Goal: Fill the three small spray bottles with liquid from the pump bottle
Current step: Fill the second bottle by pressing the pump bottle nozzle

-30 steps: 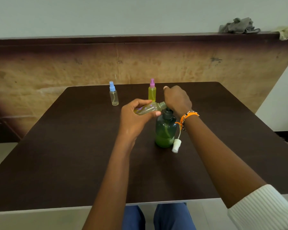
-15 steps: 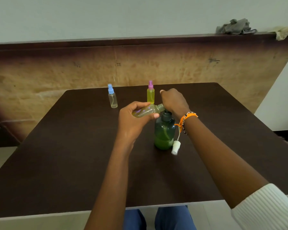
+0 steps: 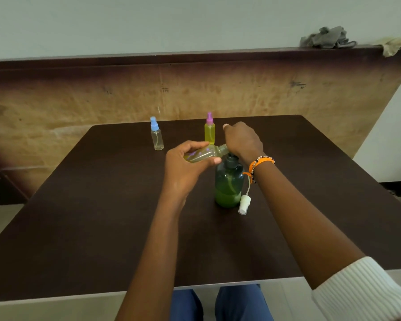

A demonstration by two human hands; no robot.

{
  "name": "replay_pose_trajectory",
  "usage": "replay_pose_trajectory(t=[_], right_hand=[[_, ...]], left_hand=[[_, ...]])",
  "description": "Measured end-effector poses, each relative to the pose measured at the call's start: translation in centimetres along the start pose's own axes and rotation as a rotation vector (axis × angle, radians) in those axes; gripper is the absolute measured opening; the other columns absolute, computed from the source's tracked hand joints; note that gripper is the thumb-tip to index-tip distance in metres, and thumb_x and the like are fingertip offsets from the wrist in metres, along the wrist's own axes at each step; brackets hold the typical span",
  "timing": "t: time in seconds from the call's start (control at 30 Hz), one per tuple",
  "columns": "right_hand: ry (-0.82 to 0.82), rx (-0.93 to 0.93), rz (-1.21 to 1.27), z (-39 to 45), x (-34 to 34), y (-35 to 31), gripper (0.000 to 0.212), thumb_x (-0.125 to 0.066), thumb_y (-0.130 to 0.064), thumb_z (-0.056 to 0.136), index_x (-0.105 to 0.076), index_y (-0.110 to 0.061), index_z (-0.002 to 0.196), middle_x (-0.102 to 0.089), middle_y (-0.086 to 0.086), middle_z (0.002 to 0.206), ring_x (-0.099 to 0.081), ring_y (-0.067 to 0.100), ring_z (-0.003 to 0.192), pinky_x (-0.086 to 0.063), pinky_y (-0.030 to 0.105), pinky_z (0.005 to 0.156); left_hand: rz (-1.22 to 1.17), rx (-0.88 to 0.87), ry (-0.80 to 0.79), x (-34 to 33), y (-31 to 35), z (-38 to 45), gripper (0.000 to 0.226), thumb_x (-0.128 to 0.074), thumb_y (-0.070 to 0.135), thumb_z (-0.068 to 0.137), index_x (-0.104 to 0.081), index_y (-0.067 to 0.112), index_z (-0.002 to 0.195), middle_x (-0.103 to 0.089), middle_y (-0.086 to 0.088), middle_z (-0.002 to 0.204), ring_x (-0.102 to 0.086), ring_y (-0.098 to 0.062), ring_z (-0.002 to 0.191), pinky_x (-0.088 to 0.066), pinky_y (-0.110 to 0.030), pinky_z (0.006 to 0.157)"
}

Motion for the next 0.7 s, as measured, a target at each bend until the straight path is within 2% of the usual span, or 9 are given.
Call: replay_pose_trajectory(t=[0.13,0.23,0.33,0.43,0.57,0.7], right_hand=[[-0.031,0.025,-0.068,-0.3,0.7,-0.9,0.038,-0.031,-0.037,0.098,-0.057,-0.01,0.099,-0.06,0.01,0.109,-0.052,0.03,0.099,-0.031,0.048,0.104],[-0.047,0.017,-0.082,0.0,1.0,-1.5,0.037,-0.03,-0.037,0.099,-0.056,-0.011,0.095,-0.053,0.005,0.095,-0.045,0.024,0.089,-0.029,0.046,0.103],[-0.064,-0.016,0.019,0.4,0.5,-0.5,0.032,-0.034,-0.038,0.097,-0.05,-0.012,0.089,-0.058,0.01,0.104,-0.053,0.03,0.098,-0.036,0.048,0.102],[-0.08,-0.074,0.098,0.1,-0.4,0.2,0.022,-0.039,-0.034,0.094,-0.051,-0.016,0.093,-0.059,0.013,0.107,-0.055,0.034,0.102,-0.038,0.05,0.102],[-0.101,-0.074,0.096,-0.3,-0.5,0.0,0.028,-0.038,-0.037,0.093,-0.055,-0.014,0.096,-0.06,0.01,0.103,-0.056,0.032,0.102,-0.037,0.052,0.102],[-0.114,-0.048,0.037,-0.3,0.1,-0.9,0.04,-0.034,-0.044,0.095,-0.052,-0.01,0.084,-0.057,0.01,0.099,-0.053,0.03,0.097,-0.034,0.051,0.104]], left_hand=[[0.009,-0.006,-0.006,0.0,0.5,0.2,0.034,-0.082,0.001,0.064,-0.07,0.014,0.093,-0.067,0.012,0.081,-0.062,0.011,0.068,-0.046,-0.005,0.062],[0.003,-0.025,-0.003,0.0,1.1,0.3,0.035,-0.082,0.001,0.064,-0.07,0.011,0.095,-0.066,0.012,0.08,-0.061,0.012,0.067,-0.044,-0.004,0.06],[-0.002,-0.026,-0.005,-0.3,0.8,0.2,0.036,-0.081,0.0,0.064,-0.069,0.009,0.097,-0.067,0.01,0.081,-0.061,0.012,0.067,-0.044,-0.005,0.06],[-0.014,-0.007,0.005,-0.3,0.2,0.0,0.036,-0.081,0.0,0.065,-0.069,0.009,0.097,-0.067,0.01,0.081,-0.062,0.01,0.068,-0.045,-0.006,0.061],[-0.002,0.0,0.001,-0.1,0.1,-0.1,0.036,-0.082,0.001,0.064,-0.07,0.009,0.097,-0.066,0.013,0.081,-0.062,0.012,0.069,-0.046,-0.006,0.062],[0.014,-0.019,-0.004,0.0,0.9,0.2,0.035,-0.083,0.003,0.063,-0.07,0.012,0.095,-0.067,0.013,0.082,-0.061,0.012,0.069,-0.047,-0.007,0.065]])
Point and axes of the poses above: each hand's wrist, its own z-axis towards the middle knuckle, its own x-axis out of the back of the hand, y = z × x, the point moved 7 cm from there along z, towards the middle knuckle
